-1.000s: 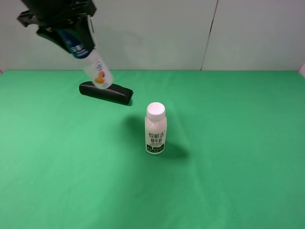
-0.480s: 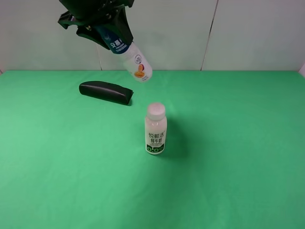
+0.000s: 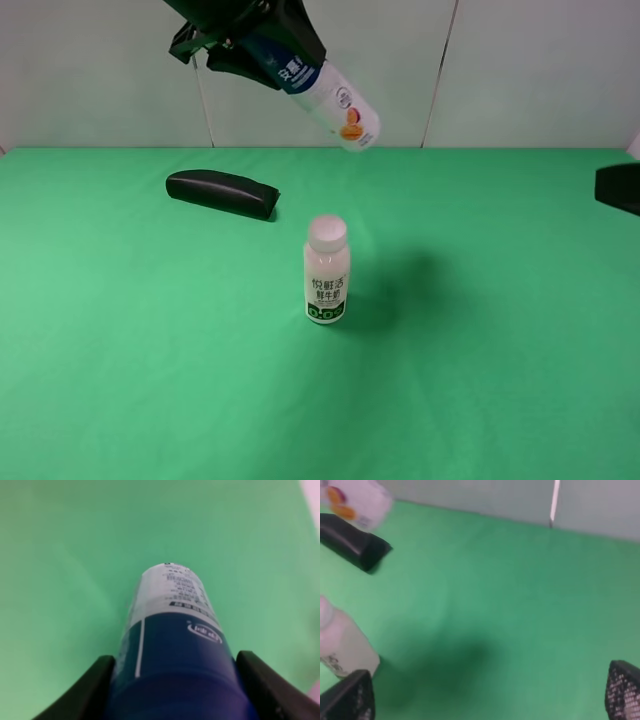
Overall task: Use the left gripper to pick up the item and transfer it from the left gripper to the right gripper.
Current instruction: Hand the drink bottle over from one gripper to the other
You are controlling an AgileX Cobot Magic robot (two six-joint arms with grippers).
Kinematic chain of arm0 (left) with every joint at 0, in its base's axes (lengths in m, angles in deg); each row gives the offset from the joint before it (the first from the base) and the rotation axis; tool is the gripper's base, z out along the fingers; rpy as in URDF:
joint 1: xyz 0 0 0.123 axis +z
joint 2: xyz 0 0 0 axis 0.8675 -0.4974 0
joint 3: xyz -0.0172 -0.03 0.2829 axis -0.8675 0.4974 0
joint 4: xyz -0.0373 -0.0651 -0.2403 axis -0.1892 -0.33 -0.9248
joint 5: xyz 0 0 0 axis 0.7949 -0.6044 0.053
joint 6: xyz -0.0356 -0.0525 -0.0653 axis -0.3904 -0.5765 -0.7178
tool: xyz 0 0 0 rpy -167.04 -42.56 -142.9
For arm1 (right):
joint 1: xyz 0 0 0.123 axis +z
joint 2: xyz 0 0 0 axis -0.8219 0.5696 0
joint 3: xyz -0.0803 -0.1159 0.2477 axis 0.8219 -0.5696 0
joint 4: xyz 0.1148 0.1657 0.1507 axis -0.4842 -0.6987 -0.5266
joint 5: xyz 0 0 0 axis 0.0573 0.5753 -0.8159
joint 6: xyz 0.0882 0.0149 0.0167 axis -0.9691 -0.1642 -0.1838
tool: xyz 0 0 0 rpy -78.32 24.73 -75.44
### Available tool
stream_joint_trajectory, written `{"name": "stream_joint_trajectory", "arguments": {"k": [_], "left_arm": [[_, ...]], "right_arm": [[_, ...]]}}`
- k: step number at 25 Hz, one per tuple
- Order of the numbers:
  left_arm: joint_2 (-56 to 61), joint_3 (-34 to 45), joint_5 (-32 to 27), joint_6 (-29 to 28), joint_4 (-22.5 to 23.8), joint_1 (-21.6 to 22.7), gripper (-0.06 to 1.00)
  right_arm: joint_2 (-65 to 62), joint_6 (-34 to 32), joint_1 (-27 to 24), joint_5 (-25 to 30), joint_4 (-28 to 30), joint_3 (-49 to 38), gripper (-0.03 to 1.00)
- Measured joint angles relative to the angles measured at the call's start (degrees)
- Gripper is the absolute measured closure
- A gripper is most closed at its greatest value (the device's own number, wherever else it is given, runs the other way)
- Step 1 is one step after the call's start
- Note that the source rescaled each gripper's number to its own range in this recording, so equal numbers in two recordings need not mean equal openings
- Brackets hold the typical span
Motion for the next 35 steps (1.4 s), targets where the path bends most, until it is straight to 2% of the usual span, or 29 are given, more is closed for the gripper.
{"name": "stream_joint_trajectory", "arguments": {"k": [7,13,19,24,31,35], "left_arm": [[0.0,0.0,-0.01,2.02,-6.63,0.0,0.94],[0.0,0.0,-0.88,2.47,-9.37,0.0,0.94],[0.0,0.0,-2.85,3.01,-11.53,0.0,0.94],[0.0,0.0,-4.68,3.08,-12.29,0.0,0.94],[0.0,0.0,-5.17,5.85,-19.62,-0.07,0.94],[0.0,0.0,-5.17,6.5,-20.13,-0.91,0.94]], "right_arm": [[8.29,3.35,6.81,-5.0,0.28,3.79,-0.03],[12.93,7.59,11.04,-7.85,0.28,6.11,-0.03],[13.83,11.34,16.13,-13.46,0.81,6.39,-0.03],[14.76,13.13,16.94,-16.72,1.8,6.5,-0.03],[14.81,15.79,16.94,-18.39,1.99,6.5,-0.03],[15.84,16.65,16.94,-18.89,1.66,6.94,-0.03]]}}
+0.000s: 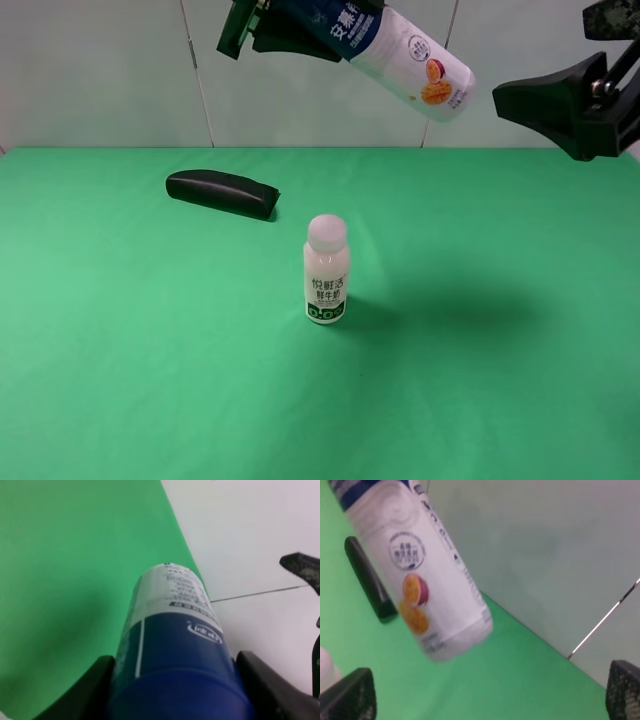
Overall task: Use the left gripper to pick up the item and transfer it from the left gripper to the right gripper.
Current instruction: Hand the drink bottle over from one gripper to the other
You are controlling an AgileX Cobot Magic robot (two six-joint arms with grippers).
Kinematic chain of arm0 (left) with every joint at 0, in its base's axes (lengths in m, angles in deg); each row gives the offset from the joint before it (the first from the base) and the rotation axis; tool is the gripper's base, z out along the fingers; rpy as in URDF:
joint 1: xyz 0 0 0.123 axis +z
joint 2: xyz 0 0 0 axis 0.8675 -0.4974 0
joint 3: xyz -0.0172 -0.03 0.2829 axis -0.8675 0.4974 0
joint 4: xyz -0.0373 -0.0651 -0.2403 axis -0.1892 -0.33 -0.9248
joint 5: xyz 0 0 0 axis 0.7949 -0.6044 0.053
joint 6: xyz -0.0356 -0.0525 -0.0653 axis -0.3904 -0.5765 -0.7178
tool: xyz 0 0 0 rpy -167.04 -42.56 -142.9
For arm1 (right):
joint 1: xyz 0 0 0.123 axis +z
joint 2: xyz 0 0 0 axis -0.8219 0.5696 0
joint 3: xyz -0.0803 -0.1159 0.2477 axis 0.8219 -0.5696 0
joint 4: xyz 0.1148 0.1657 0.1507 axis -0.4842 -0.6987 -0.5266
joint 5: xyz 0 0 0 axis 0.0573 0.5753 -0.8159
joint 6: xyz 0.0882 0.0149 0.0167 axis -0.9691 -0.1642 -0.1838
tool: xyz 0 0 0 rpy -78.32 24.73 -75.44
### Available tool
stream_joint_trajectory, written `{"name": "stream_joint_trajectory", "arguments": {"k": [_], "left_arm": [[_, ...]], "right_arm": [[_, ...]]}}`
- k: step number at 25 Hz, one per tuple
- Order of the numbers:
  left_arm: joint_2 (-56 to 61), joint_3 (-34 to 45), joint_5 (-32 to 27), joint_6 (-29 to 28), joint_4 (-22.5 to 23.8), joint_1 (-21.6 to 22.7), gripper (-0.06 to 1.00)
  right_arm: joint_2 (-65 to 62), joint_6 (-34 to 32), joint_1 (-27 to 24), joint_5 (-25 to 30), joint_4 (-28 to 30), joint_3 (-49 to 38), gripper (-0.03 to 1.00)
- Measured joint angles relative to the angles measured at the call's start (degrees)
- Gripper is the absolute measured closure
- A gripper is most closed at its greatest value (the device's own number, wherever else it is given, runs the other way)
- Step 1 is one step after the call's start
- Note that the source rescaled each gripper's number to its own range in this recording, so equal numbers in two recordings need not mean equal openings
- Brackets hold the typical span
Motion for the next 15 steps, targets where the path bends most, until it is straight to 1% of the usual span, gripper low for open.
{"name": "stream_joint_trajectory", "arguments": {"k": [5,11,15], "left_arm": [[0.0,0.0,-0.04,0.05,-0.23,-0.47,0.94],[0.0,0.0,0.01,0.05,-0.23,-0.47,0.94],[0.0,0.0,0.01,0.06,-0.23,-0.47,0.94]], "right_arm": [[3.98,0.28,0.81,-0.04,-0.58,2.19,-0.03],[8.25,0.51,7.81,-1.45,1.15,4.46,-0.03],[12.28,0.51,9.69,-4.54,1.65,4.7,-0.03]]}}
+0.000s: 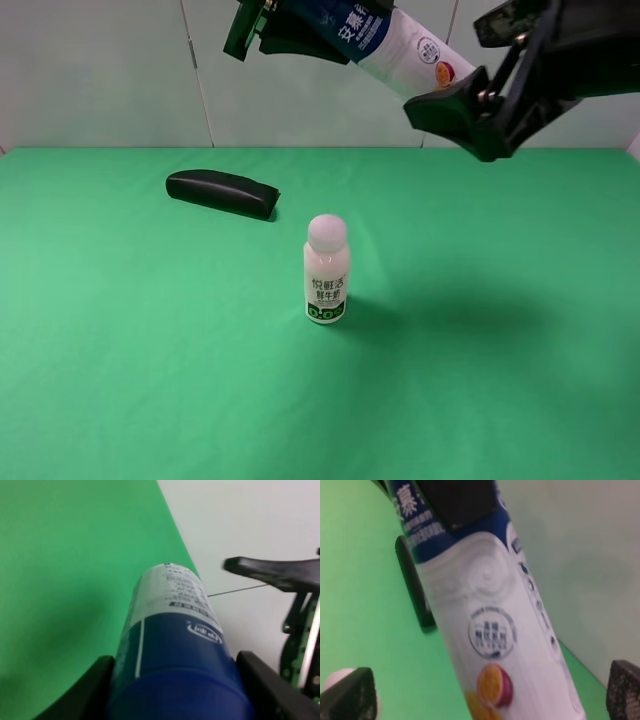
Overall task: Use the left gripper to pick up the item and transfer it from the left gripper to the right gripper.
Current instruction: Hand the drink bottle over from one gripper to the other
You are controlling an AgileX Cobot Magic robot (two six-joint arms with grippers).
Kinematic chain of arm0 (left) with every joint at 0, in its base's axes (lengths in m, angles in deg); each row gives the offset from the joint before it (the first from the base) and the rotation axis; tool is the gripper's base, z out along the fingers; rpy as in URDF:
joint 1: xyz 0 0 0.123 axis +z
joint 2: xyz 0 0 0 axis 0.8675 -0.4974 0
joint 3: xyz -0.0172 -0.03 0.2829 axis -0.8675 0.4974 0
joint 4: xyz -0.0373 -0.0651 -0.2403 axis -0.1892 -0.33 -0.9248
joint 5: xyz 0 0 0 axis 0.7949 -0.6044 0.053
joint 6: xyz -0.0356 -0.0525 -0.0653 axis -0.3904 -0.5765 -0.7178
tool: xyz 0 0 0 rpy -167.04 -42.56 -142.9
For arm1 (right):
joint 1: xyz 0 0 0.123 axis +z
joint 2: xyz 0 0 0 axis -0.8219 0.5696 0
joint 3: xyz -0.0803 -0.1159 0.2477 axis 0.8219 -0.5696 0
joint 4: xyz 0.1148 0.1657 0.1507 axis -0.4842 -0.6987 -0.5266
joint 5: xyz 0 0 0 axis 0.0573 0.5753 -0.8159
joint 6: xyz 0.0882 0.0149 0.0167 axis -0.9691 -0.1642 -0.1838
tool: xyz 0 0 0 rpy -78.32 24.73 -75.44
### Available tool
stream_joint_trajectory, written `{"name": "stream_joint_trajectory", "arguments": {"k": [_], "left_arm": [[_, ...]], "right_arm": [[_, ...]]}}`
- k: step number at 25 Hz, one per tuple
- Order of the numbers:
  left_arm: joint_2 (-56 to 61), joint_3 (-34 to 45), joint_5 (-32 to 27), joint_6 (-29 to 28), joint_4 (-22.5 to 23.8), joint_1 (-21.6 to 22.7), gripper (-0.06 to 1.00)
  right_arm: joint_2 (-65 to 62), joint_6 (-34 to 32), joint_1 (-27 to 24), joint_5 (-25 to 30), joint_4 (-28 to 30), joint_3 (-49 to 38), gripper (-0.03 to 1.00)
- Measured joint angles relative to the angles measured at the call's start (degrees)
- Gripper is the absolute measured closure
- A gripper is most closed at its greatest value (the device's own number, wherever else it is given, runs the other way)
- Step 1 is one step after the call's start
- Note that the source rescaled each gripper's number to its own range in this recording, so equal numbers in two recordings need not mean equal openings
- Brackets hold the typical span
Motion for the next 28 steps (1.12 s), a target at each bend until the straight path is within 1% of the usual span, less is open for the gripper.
{"name": "stream_joint_trajectory", "arguments": {"k": [7,11,18,25,28], "left_arm": [[0.0,0.0,0.0,0.17,0.05,0.0,0.94],[0.0,0.0,0.0,0.23,0.19,0.0,0.94],[0.0,0.0,0.03,0.23,2.38,0.0,0.94],[0.0,0.0,0.06,0.23,2.73,0.0,0.94],[0.0,0.0,0.06,0.23,2.73,0.0,0.94]], "right_arm": [[5.69,0.0,0.0,-5.37,0.2,0.0,-0.03],[7.25,0.0,0.0,-6.59,-0.08,0.0,-0.03],[8.7,0.0,0.0,-7.18,-0.69,0.0,-0.03],[9.23,0.0,3.83,-9.65,-0.88,0.0,-0.03],[9.23,0.0,4.01,-10.19,-0.88,0.02,-0.03]]}}
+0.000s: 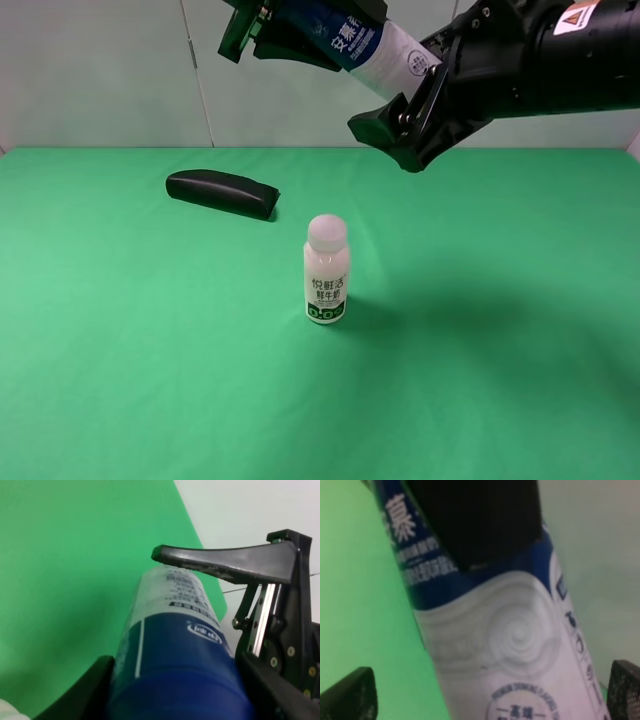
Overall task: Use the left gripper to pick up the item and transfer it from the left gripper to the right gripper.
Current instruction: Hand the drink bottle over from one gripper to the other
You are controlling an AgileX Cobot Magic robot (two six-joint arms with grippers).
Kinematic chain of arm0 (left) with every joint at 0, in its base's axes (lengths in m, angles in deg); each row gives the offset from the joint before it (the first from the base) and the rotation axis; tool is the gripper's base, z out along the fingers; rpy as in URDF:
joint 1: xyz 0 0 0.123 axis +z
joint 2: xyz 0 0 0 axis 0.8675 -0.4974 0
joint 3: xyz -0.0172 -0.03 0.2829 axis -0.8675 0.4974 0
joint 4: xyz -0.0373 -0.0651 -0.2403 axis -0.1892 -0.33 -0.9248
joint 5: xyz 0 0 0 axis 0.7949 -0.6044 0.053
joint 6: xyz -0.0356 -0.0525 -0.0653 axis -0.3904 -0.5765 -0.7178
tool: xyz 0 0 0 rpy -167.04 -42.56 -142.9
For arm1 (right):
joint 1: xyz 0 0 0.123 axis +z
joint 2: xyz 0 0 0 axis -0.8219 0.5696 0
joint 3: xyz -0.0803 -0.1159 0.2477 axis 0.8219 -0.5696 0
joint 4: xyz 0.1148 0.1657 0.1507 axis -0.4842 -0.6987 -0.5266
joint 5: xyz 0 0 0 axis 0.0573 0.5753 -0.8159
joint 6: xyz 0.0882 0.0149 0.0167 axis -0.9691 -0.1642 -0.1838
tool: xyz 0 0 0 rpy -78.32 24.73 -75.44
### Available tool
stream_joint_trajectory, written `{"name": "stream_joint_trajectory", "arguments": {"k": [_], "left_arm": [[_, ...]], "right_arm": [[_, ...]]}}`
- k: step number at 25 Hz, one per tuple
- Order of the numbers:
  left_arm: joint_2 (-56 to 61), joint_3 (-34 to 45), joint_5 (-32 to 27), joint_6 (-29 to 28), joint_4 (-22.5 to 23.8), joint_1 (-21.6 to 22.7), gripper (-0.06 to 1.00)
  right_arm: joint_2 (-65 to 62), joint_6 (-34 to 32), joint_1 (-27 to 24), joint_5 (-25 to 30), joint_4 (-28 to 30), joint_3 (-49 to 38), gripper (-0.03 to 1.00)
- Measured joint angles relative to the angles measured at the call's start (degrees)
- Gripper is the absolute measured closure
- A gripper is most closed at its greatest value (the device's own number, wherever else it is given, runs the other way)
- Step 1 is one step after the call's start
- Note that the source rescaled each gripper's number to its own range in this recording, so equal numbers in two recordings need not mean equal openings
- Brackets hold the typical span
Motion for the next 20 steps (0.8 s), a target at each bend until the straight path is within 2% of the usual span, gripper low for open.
{"name": "stream_joint_trajectory", "arguments": {"k": [12,13,14,16,20], "left_arm": [[0.0,0.0,0.04,0.0,0.0,0.0,0.94],[0.0,0.0,0.04,0.0,0.0,0.0,0.94],[0.0,0.0,0.04,0.0,0.0,0.0,0.94],[0.0,0.0,-0.15,0.0,0.18,0.0,0.94],[0.0,0.0,0.28,0.0,0.25,0.0,0.94]], "right_arm": [[0.0,0.05,0.0,-0.7,0.0,0.05,-0.03],[0.0,0.05,0.0,-0.76,0.0,0.05,0.05],[0.0,0.05,0.0,-1.08,0.14,0.05,0.23],[0.0,0.31,0.0,-2.15,0.63,0.05,0.85],[0.11,1.11,0.0,-2.37,1.09,0.05,0.83]]}}
